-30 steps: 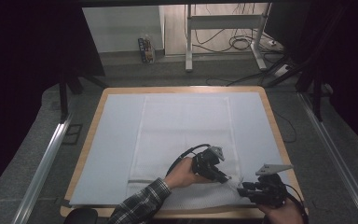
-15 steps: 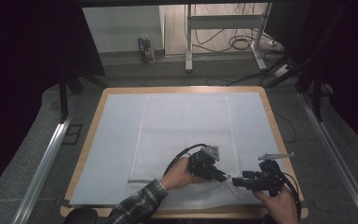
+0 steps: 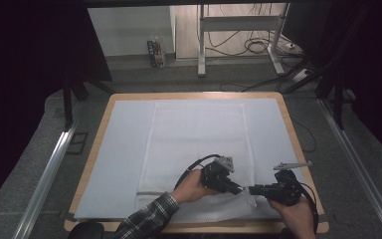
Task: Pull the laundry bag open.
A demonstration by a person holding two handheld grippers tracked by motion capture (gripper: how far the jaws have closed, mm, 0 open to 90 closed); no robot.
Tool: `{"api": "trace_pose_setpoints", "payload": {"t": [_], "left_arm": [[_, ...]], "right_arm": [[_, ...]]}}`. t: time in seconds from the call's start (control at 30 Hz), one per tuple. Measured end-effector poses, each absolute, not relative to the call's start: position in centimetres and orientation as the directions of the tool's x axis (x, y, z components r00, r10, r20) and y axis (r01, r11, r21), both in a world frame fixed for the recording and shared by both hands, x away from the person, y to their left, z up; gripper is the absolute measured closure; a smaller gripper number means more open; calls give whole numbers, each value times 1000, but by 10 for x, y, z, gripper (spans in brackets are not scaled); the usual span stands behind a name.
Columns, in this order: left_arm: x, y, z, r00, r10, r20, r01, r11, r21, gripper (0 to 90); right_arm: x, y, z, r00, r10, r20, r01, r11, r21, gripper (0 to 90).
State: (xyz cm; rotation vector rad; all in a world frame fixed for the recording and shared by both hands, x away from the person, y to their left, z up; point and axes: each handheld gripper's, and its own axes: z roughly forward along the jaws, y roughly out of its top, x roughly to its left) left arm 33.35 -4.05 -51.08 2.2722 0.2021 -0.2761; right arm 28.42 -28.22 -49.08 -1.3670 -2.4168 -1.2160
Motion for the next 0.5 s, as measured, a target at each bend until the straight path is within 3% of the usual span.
{"api": "trace_pose_setpoints", "payload": {"t": [0.5], "left_arm": [[333,-35,-515,957,69,-282,256,-657,709,877]], "right_arm": [[282,-279,-491,-585,703,405,758,295,582,847]]}}
